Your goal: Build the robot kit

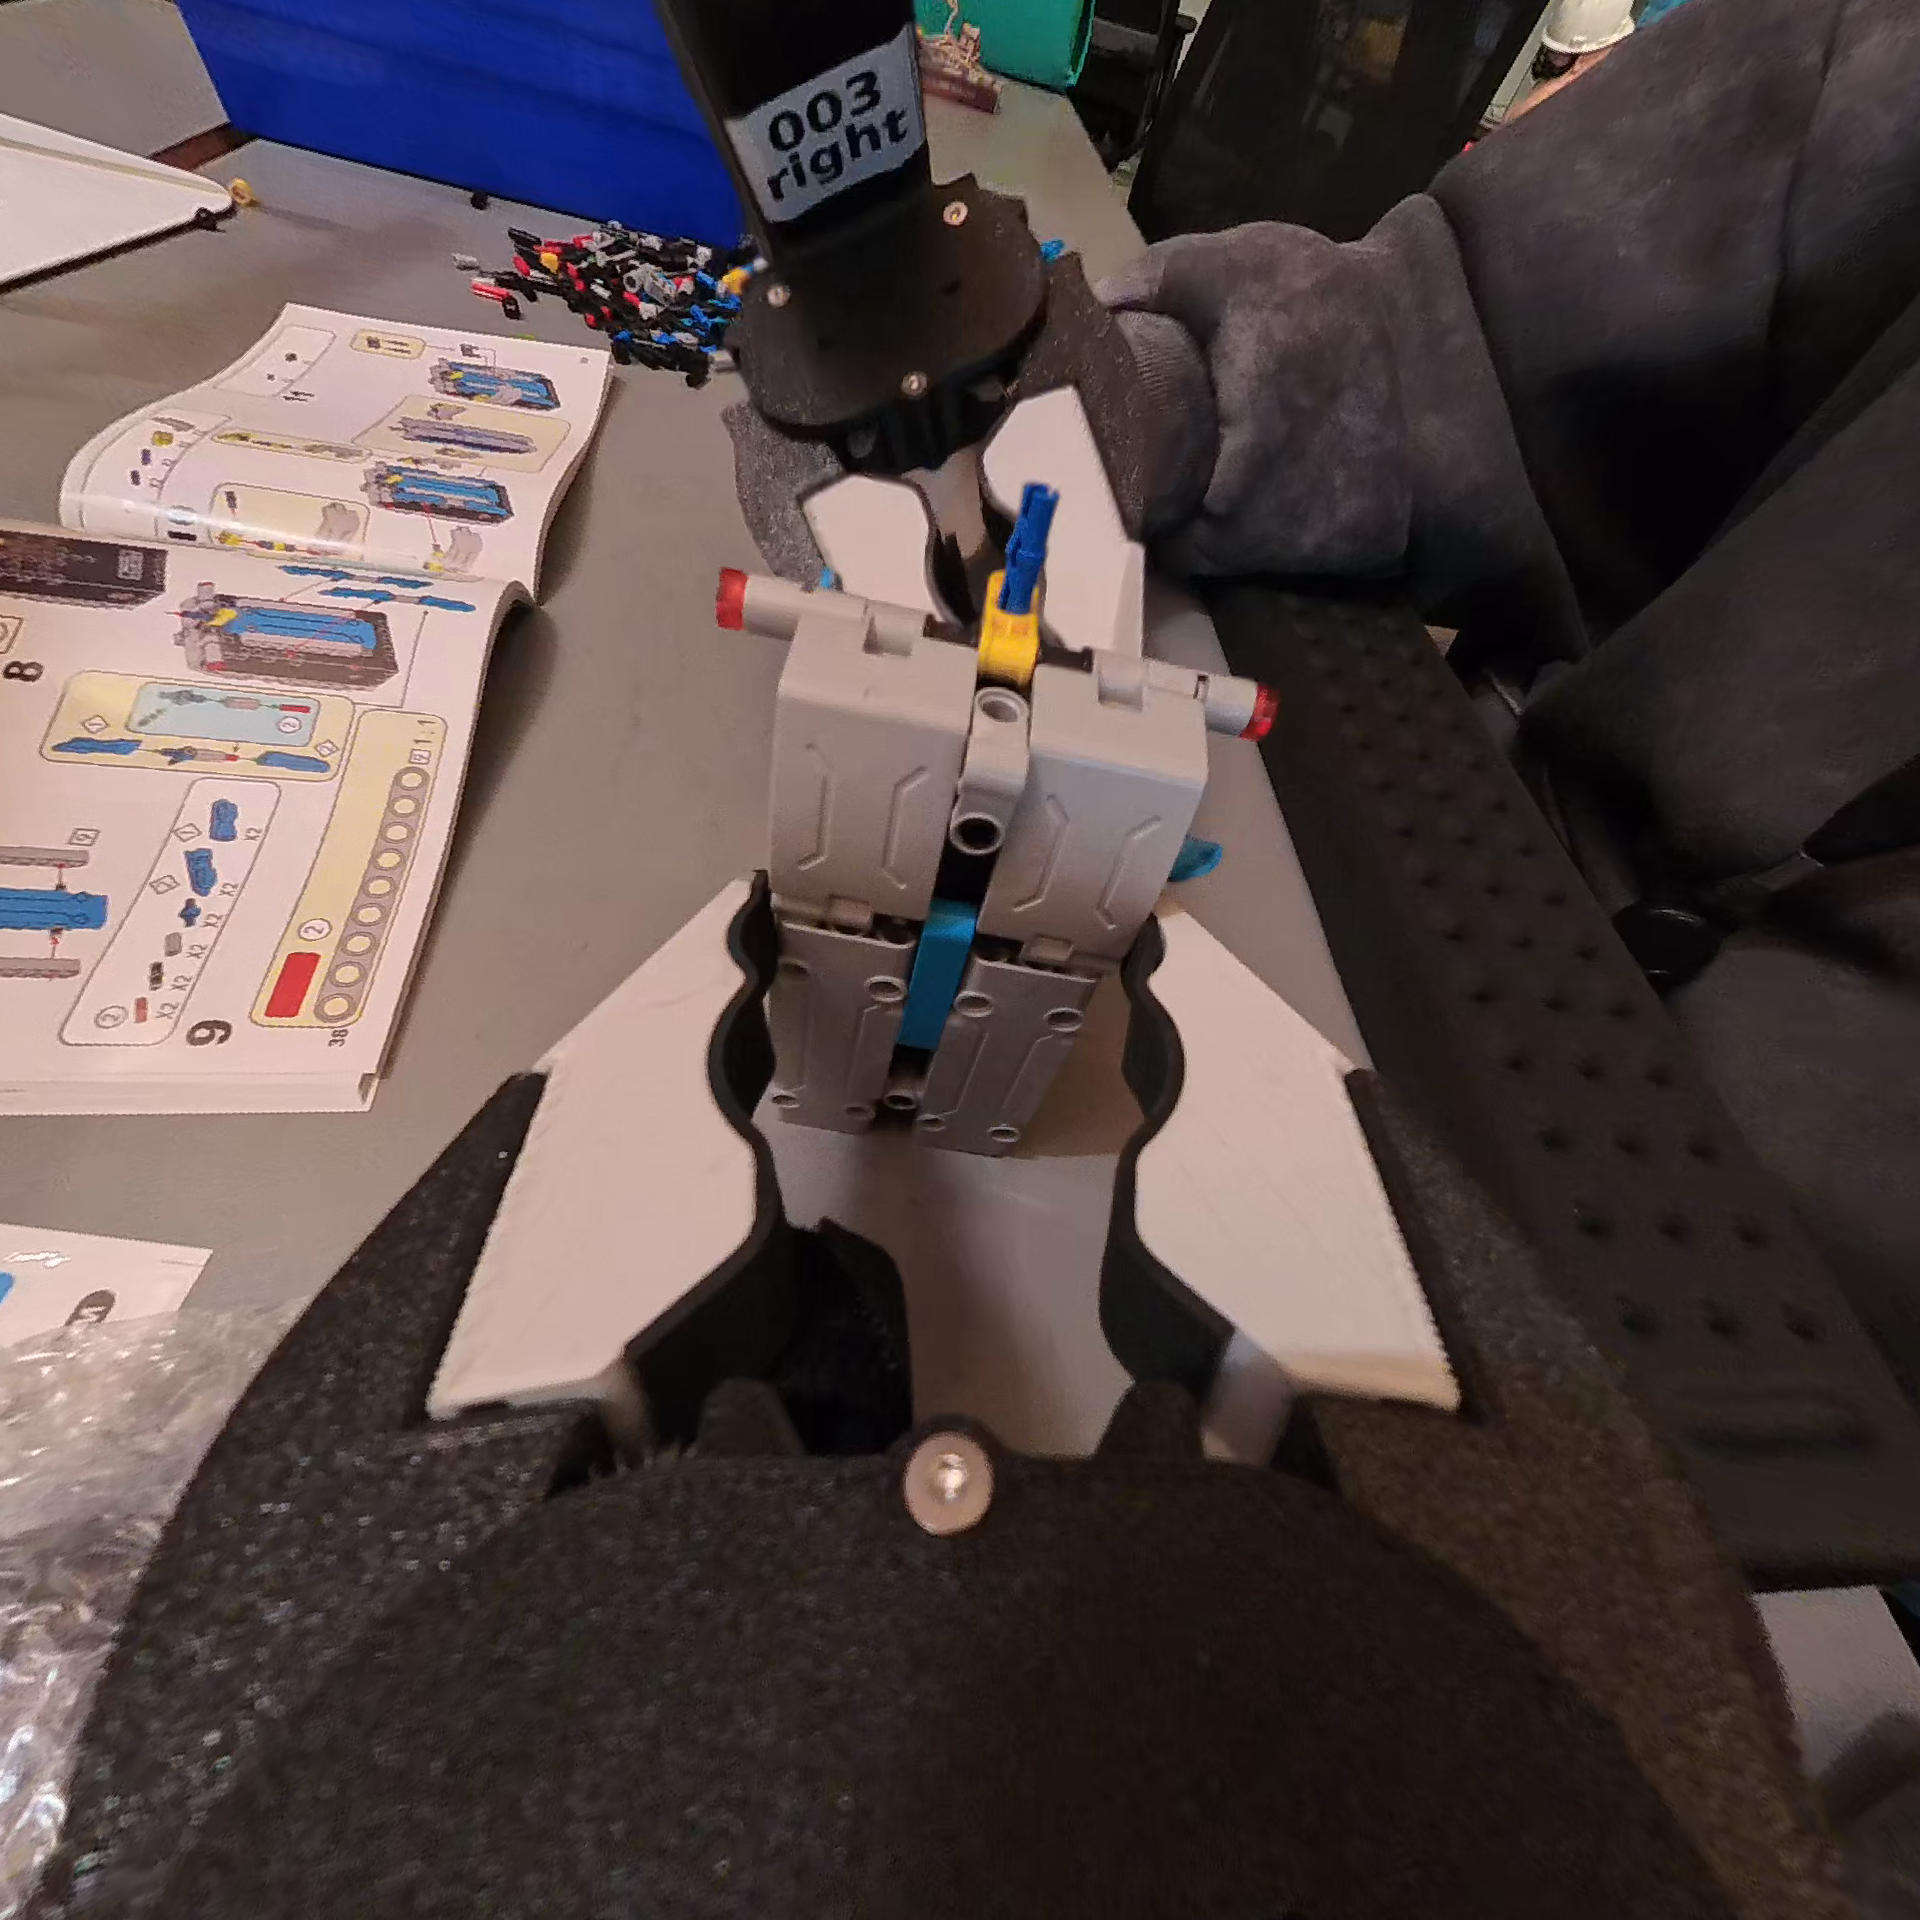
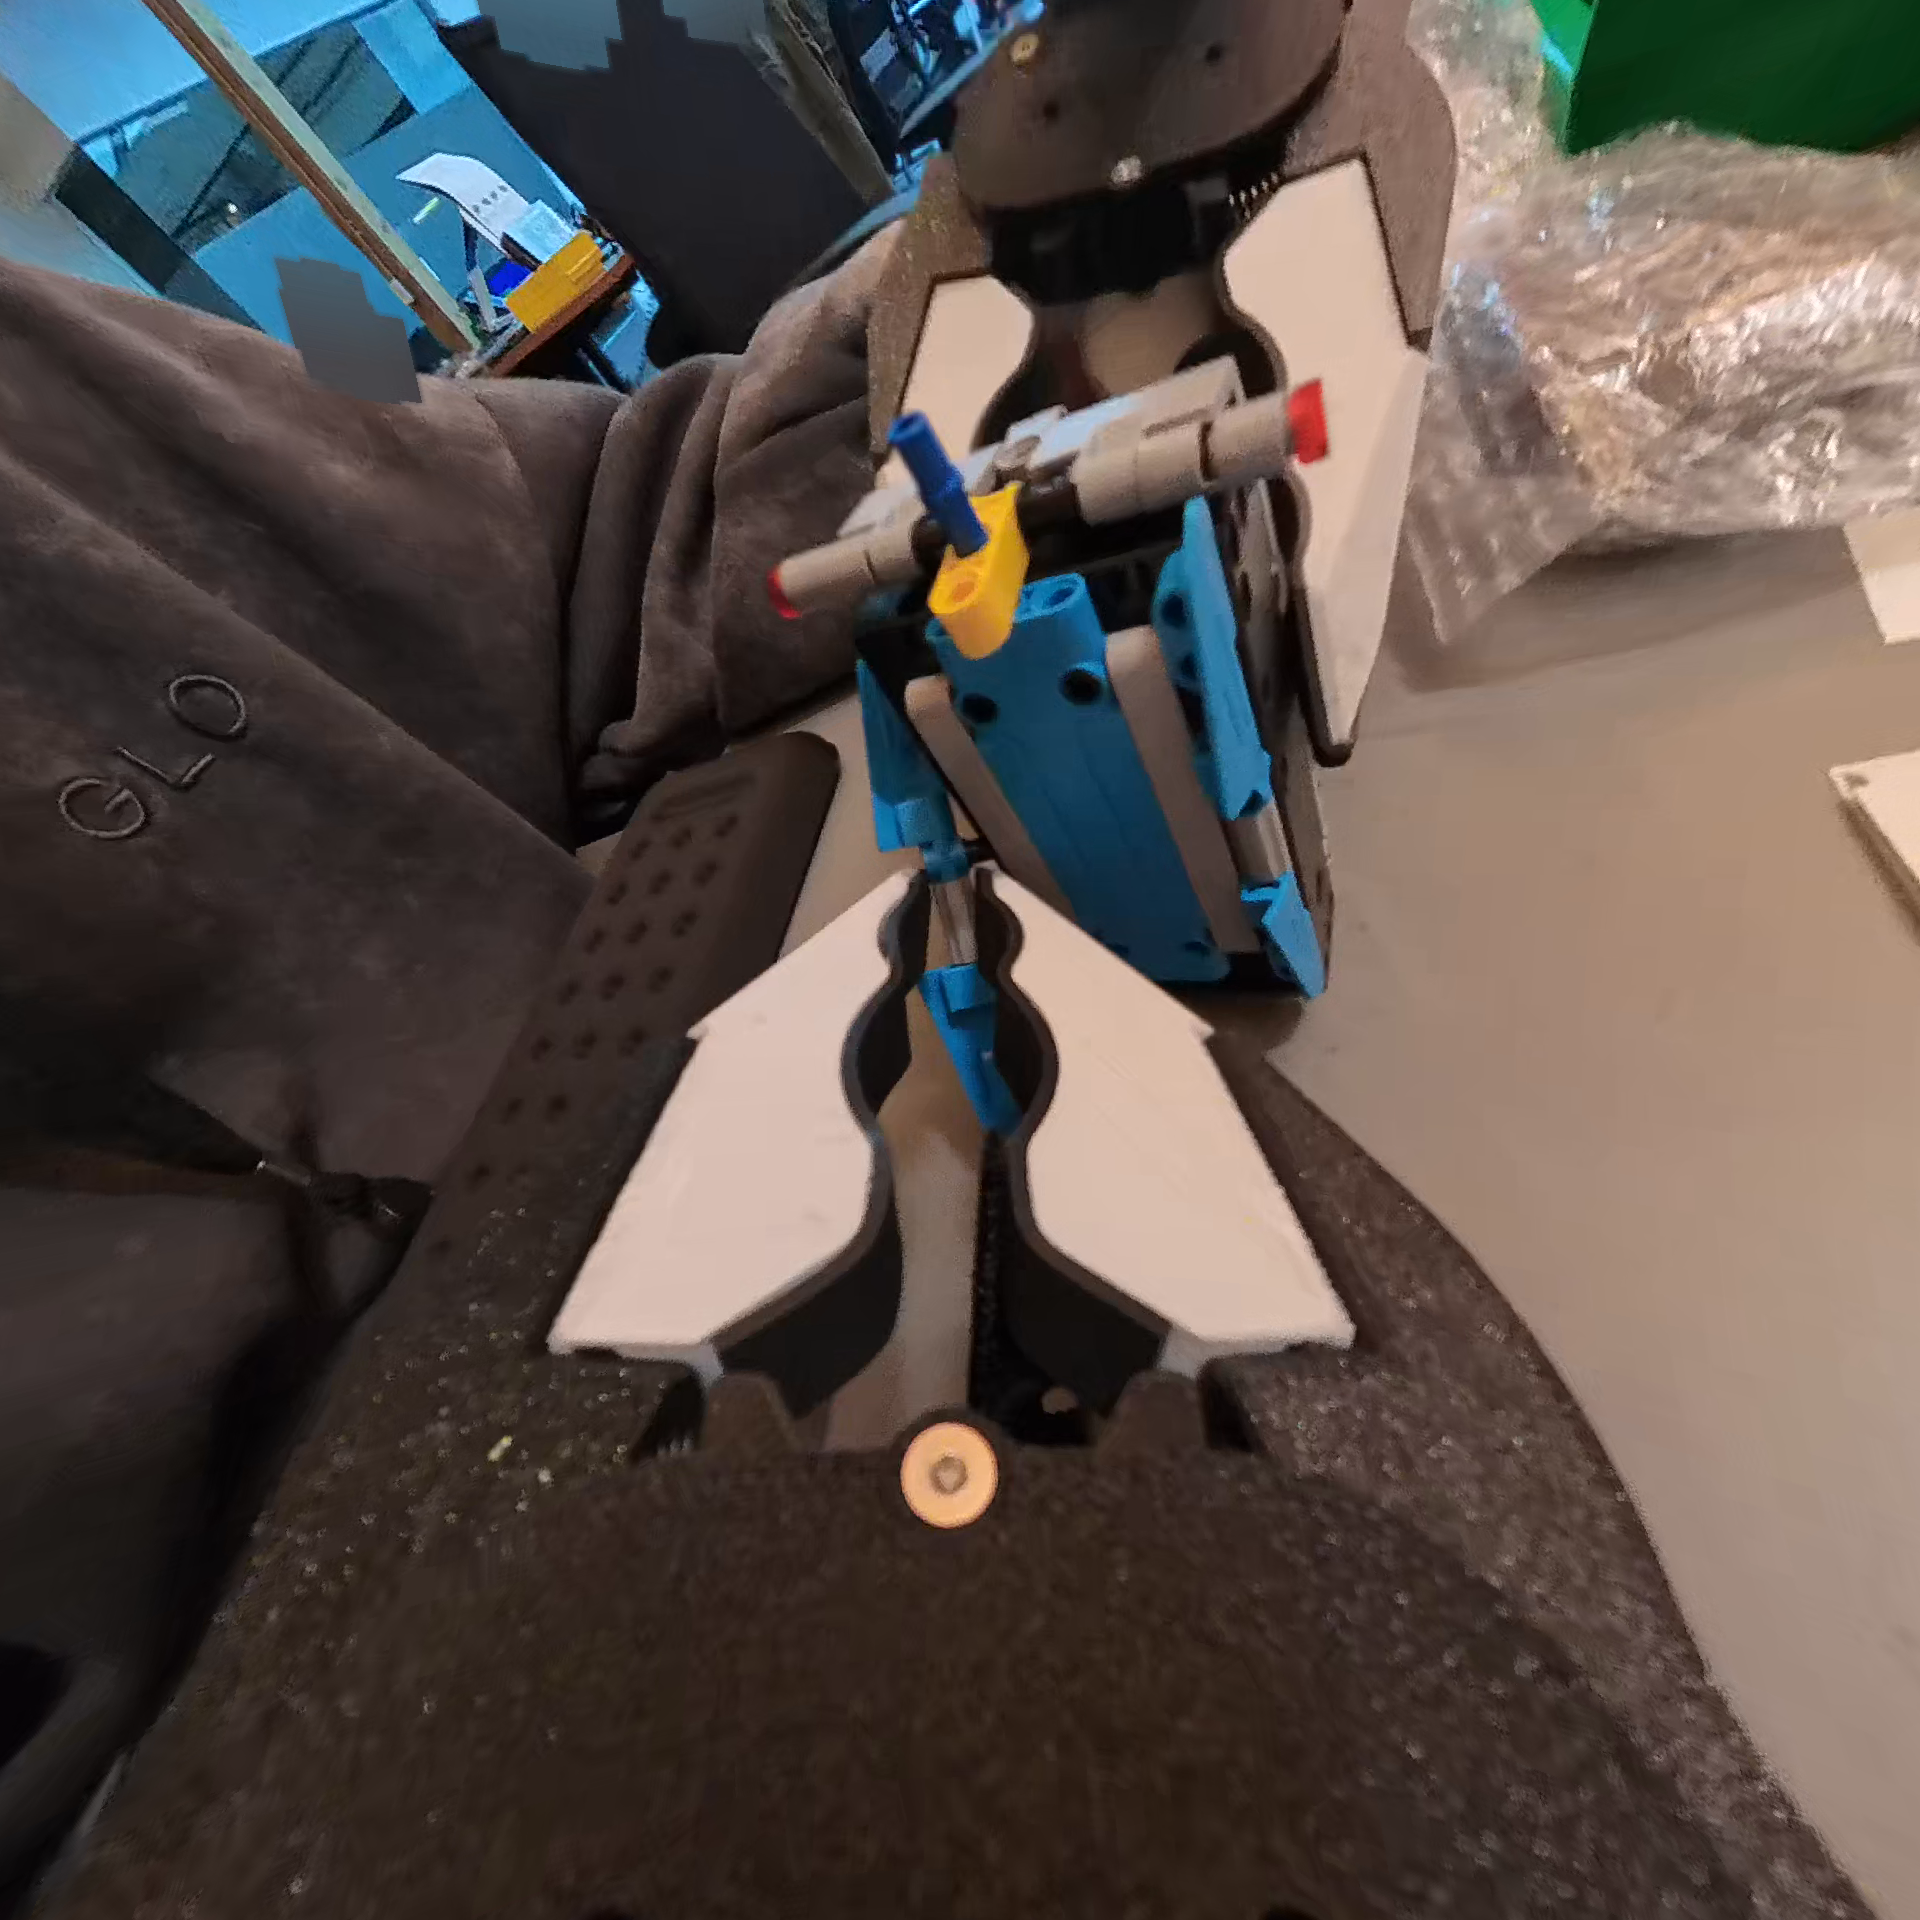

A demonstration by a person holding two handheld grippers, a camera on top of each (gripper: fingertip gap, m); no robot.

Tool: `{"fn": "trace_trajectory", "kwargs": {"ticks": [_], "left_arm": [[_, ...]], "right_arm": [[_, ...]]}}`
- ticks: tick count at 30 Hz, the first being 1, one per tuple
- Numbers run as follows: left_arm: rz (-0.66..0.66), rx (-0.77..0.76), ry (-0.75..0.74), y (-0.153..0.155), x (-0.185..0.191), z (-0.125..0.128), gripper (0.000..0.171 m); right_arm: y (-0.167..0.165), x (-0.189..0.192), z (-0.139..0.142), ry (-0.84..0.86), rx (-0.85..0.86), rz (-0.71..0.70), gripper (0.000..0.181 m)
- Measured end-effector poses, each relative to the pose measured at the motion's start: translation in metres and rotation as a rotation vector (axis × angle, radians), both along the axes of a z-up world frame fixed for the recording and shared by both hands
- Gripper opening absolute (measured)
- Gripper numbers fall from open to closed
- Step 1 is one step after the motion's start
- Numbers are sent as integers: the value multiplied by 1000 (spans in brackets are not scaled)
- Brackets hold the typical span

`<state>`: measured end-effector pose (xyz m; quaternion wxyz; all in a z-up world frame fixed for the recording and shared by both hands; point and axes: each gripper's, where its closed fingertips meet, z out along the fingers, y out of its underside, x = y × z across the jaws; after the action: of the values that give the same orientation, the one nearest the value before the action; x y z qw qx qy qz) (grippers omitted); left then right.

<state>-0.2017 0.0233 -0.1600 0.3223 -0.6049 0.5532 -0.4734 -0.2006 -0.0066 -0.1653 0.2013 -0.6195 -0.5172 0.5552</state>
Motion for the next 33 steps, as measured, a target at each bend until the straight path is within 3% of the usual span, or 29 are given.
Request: {"fn": "trace_trajectory", "kwargs": {"ticks": [4, 7, 10, 14, 17, 23, 26, 30, 33], "left_arm": [[24, 17, 10, 3, 0, -1, 67], [14, 30, 118, -2, 2, -19, 87], [5, 27, 163, -8, 2, -25, 90], [14, 9, 116, -5, -5, -11, 90], [72, 89, 96, 4, -25, 14, 89], [-43, 182, -239, -44, -29, 108, 56], [-122, 157, -192, -62, -8, 94, 51], [-207, 43, -262, -74, 2, 94, 23], [-180, 46, -248, -68, 6, 87, 20]], "right_arm": [[4, 1, 2, -3, -4, -23, 8], [-3, 3, 11, 26, -4, -7, 7], [-14, 9, 21, 67, -49, 32, 7], [-24, 17, 24, 68, -122, 75, 7], [-30, 22, 35, 115, -212, 111, 6], [-39, 22, 76, 305, -422, 201, 6], [-41, 14, 75, 312, -449, 203, 7], [-39, 11, 72, 311, -453, 192, 7], [-38, 11, 73, 315, -437, 187, 7]]}}
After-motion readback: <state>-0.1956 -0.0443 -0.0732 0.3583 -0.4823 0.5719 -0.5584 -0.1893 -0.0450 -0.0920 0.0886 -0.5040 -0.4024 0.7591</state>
